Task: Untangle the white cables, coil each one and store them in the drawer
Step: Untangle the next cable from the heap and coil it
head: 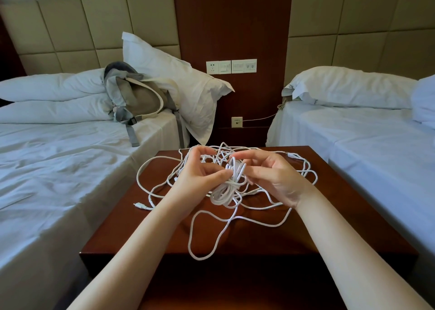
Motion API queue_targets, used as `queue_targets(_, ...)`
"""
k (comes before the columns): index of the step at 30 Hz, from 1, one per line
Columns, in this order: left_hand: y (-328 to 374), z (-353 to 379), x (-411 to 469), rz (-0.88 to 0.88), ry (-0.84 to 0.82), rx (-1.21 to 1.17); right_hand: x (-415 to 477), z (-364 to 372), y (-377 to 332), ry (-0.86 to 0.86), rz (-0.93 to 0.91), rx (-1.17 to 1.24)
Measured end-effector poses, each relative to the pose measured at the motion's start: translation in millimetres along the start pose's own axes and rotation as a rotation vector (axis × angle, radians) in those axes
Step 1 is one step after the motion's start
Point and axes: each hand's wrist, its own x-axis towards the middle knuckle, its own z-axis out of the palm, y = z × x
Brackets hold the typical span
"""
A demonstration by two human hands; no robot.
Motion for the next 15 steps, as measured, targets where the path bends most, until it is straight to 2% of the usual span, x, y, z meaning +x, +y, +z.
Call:
queue_targets(3,-4,-3,4,-0.046,0.046,0.041,-2,-1,-6,-0.032,0.022,-0.020)
queue_targets(10,-8,-2,4,-0.041,0.029,0.193,4,18,-10,0.133,-0.068,-0.433)
queue_targets(13,-6,-3,5,-0.053,0.031,0.196,2,15,-11,0.140,-0.068,-0.405)
queue_targets(15,-4,-4,5,-0.092,0.032,0.095,1,10,-11,0.090,-0.051,-0.348)
